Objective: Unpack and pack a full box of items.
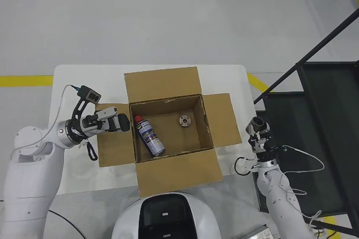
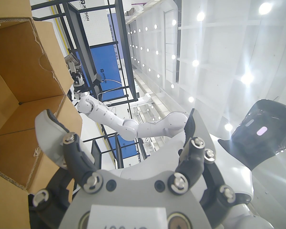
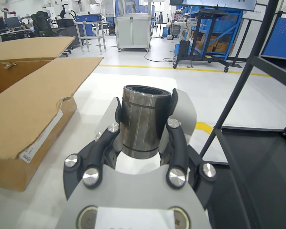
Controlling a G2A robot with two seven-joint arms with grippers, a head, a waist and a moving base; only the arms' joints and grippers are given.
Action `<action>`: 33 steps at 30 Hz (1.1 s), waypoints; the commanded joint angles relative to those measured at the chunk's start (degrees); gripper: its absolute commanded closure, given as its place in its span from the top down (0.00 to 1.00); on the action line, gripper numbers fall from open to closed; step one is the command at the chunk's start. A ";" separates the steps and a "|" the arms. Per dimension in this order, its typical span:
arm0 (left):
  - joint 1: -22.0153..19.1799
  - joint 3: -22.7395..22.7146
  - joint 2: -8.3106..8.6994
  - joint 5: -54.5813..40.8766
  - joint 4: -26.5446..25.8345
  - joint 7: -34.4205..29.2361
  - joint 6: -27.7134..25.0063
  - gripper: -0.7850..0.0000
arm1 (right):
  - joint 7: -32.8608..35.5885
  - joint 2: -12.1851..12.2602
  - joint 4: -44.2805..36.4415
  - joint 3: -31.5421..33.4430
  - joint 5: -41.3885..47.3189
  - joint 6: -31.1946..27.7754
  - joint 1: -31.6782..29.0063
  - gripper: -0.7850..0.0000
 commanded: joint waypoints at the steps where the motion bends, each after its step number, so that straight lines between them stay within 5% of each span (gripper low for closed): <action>1: 0.00 0.00 0.00 0.00 0.00 0.00 0.00 1.00 | -0.92 0.05 2.54 -0.45 -0.30 -0.65 1.19 0.00; 16: 0.00 0.00 0.00 0.00 0.00 0.00 0.00 1.00 | 2.65 0.02 1.28 -0.73 0.99 1.27 1.18 0.00; 33: 0.00 0.00 0.00 0.00 0.00 0.00 0.00 1.00 | 4.32 -1.96 22.67 -8.51 2.38 4.23 18.02 0.00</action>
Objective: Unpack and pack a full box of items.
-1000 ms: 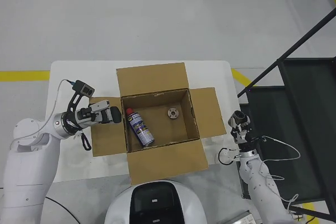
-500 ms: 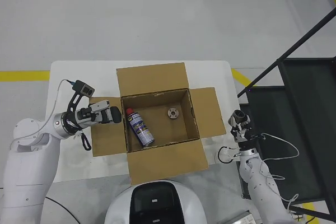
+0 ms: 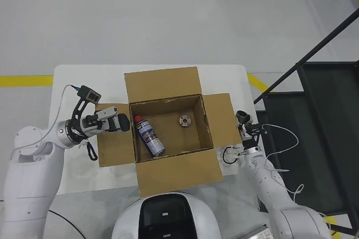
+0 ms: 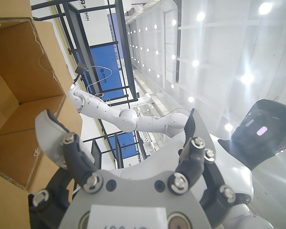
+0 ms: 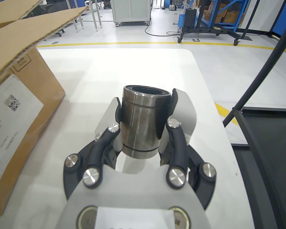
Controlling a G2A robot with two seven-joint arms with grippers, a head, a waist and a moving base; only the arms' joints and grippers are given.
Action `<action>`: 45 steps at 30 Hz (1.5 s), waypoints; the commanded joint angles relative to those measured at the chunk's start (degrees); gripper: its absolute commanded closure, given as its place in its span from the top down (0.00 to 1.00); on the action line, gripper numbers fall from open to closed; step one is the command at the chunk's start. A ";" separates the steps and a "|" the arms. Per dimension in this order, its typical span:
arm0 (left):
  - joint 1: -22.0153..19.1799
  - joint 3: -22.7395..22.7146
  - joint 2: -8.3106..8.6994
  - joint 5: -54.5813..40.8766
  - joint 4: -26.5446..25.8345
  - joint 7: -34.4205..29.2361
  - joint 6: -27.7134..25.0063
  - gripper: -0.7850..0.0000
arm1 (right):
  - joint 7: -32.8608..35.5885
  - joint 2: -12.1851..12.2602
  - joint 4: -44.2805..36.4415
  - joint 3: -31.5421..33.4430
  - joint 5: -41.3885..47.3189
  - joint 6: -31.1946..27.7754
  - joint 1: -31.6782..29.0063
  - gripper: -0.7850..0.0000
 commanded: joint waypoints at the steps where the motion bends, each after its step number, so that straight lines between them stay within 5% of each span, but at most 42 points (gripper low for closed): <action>1: 0.00 0.00 0.00 0.00 0.00 0.00 0.00 1.00 | -0.53 -0.02 1.82 -0.26 0.07 0.47 1.30 0.00; 14: 0.00 0.00 0.00 0.00 0.00 0.00 0.00 1.00 | -4.14 -0.09 9.07 -1.91 0.89 1.27 2.55 0.00; 16: 0.00 0.00 0.00 0.00 0.00 0.00 0.00 1.00 | -4.69 -0.11 9.28 -2.13 1.13 1.04 2.21 1.00; 36: 0.00 0.00 0.00 0.00 0.00 0.00 0.00 1.00 | -10.78 1.43 3.72 -2.71 2.68 -1.69 -1.62 1.00; 45: 0.00 0.00 0.00 0.00 0.00 0.00 0.00 1.00 | -9.40 3.11 -1.65 -0.03 7.09 -8.44 -4.28 1.00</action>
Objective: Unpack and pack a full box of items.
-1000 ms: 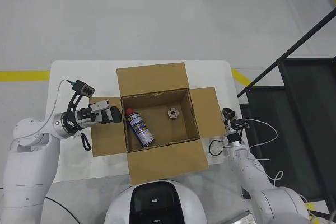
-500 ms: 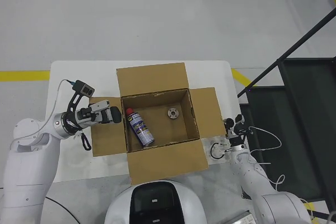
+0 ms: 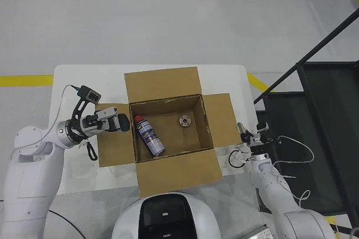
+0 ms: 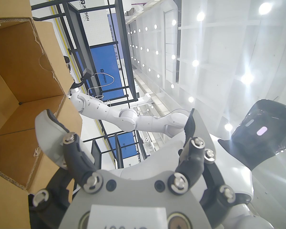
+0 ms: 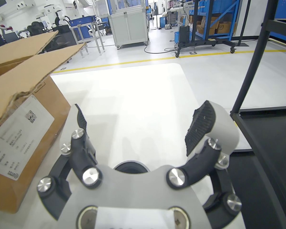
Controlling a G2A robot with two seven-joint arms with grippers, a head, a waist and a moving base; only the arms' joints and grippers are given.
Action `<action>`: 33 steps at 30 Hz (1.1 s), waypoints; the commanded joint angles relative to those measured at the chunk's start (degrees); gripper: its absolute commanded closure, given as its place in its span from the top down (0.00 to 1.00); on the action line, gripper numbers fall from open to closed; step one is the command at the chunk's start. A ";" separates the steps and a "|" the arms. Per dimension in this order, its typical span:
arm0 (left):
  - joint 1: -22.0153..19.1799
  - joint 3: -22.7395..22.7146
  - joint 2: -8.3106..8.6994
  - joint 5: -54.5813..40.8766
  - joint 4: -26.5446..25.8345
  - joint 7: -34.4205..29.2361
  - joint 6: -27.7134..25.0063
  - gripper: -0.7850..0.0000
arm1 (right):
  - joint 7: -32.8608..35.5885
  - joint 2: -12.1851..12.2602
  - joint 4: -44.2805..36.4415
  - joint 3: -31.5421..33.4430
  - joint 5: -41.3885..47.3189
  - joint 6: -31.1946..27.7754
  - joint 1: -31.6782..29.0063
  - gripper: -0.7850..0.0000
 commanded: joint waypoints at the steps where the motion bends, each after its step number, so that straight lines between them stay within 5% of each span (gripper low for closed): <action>1: 0.00 0.00 0.00 0.00 0.00 0.00 0.00 1.00 | 1.40 0.70 -2.01 1.21 0.76 -0.20 -1.06 1.00; 7: 0.00 0.00 0.00 0.00 0.00 0.00 0.00 1.00 | 7.35 2.59 -13.38 5.13 2.97 -0.88 -6.81 1.00; 14: 0.00 0.00 0.00 0.00 0.00 0.00 0.00 1.00 | 21.32 3.95 -37.99 9.66 5.69 -0.74 -18.02 1.00; 20: 0.00 0.00 0.00 0.00 0.00 0.00 0.00 1.00 | 38.71 5.02 -58.12 11.69 10.54 -12.35 -26.03 1.00; 27: 0.00 0.00 0.00 0.00 0.00 0.00 0.00 1.00 | 57.03 5.90 -69.28 12.59 15.74 -15.25 -27.94 1.00; 33: 0.00 0.00 0.00 0.00 0.00 0.00 0.00 1.00 | 58.14 5.96 -69.90 12.53 16.22 -15.36 -28.04 1.00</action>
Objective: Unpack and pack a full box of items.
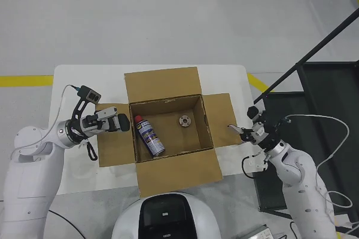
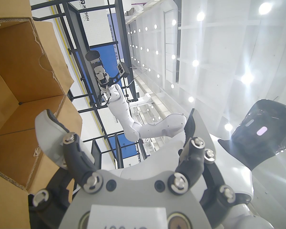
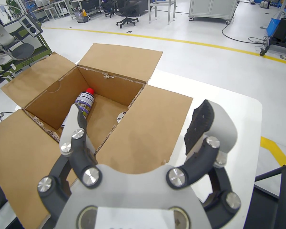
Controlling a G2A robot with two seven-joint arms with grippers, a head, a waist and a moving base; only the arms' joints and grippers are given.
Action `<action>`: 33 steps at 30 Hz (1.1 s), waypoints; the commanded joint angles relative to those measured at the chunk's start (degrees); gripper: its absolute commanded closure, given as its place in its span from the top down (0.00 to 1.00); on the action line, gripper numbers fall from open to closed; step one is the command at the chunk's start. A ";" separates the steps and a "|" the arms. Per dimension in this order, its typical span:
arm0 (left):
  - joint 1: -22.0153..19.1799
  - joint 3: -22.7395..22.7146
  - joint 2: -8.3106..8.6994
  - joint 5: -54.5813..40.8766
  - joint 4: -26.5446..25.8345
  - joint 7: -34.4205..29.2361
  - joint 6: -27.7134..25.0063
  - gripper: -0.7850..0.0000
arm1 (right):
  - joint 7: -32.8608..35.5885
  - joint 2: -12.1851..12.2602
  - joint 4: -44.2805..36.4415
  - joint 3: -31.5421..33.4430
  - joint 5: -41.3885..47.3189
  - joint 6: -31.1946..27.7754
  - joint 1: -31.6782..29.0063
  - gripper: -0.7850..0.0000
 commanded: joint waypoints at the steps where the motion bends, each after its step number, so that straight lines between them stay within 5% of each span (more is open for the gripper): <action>1: 0.00 0.00 0.00 0.00 0.00 0.00 0.00 1.00 | -0.04 0.00 0.01 0.00 -0.02 0.01 0.00 1.00; 11: 0.00 0.00 0.00 0.00 0.00 0.00 0.00 1.00 | 0.39 0.00 -0.11 -0.25 -0.32 0.02 0.03 1.00; 17: 0.00 0.00 0.00 0.00 0.00 0.00 0.00 1.00 | 12.55 0.05 -2.30 -7.23 -1.78 1.81 7.32 1.00; 24: 0.00 0.00 0.00 0.00 0.00 0.00 0.00 1.00 | 31.10 0.55 1.06 -17.53 -8.01 -7.07 20.89 1.00; 33: 0.00 0.00 0.00 0.00 0.00 0.00 0.00 1.00 | 37.88 1.45 9.24 -25.91 -7.66 -13.51 31.00 1.00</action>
